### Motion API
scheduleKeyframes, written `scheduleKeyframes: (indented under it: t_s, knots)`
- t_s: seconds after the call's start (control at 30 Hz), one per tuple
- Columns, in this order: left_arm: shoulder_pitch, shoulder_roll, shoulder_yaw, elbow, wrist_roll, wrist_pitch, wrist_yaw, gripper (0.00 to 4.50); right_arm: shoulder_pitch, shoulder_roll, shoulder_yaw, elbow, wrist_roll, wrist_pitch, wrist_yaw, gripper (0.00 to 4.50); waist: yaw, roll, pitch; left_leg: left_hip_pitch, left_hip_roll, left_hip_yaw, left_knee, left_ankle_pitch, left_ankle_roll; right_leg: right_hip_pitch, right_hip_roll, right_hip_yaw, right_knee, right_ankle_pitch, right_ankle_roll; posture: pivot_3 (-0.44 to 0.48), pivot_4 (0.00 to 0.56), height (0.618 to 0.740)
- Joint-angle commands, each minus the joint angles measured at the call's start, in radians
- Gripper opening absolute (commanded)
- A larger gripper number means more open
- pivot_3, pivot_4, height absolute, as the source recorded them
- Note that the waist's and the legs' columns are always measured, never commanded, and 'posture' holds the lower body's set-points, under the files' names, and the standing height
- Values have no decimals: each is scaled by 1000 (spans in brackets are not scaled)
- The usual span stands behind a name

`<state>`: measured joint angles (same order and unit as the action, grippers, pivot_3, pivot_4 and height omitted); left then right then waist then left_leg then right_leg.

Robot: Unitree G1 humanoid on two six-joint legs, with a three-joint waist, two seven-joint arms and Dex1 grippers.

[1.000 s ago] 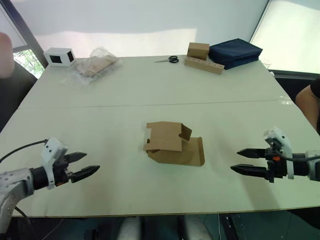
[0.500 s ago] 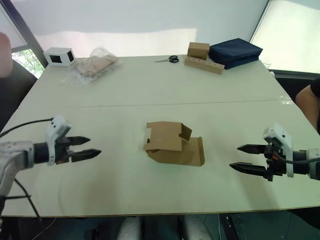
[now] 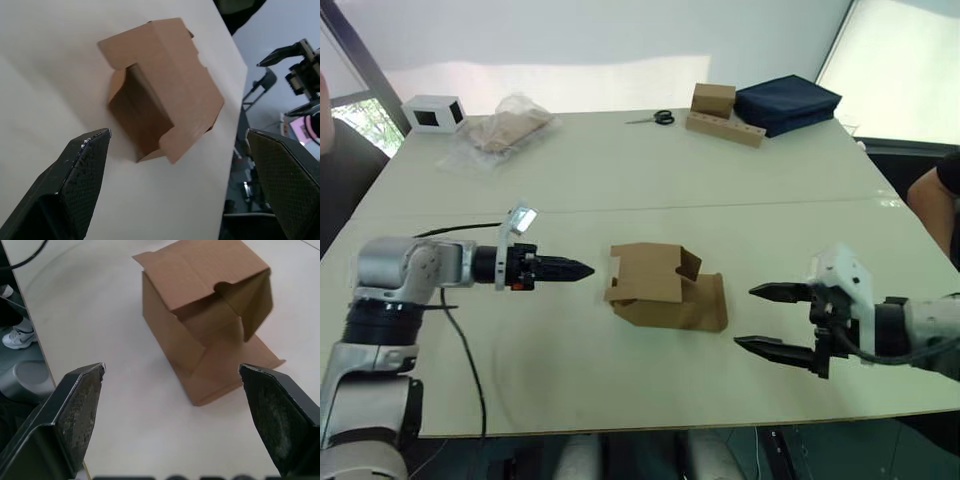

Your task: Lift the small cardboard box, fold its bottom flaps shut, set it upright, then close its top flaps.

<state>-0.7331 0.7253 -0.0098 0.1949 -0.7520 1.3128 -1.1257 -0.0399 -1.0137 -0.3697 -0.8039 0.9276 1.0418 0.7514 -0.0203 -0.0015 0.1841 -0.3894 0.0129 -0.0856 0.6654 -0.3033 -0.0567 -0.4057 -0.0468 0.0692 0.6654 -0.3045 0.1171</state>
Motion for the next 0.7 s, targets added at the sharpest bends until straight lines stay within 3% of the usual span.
scheduleKeyframes:
  t_s: [0.03,0.3,0.7]
  knots:
    - [-46,-32,-16,52,-22,38,-23,4453,-8,36,32,-42,4,-13,-77,4500,1,0,0,0,0,0,0,0,0,0,0,0,0,0,0,0,150,740]
    - [-148,-148,-69,276,23,38,-58,4453,8,47,43,-44,1,-26,-136,4500,4,-1,0,-1,-1,0,1,0,-1,0,-1,0,0,0,0,0,150,740]
    - [-159,-233,-104,353,48,1,-88,4453,81,43,4,-56,16,-34,-157,4500,7,0,0,-1,-1,0,1,1,-1,0,0,0,0,0,0,0,150,740]
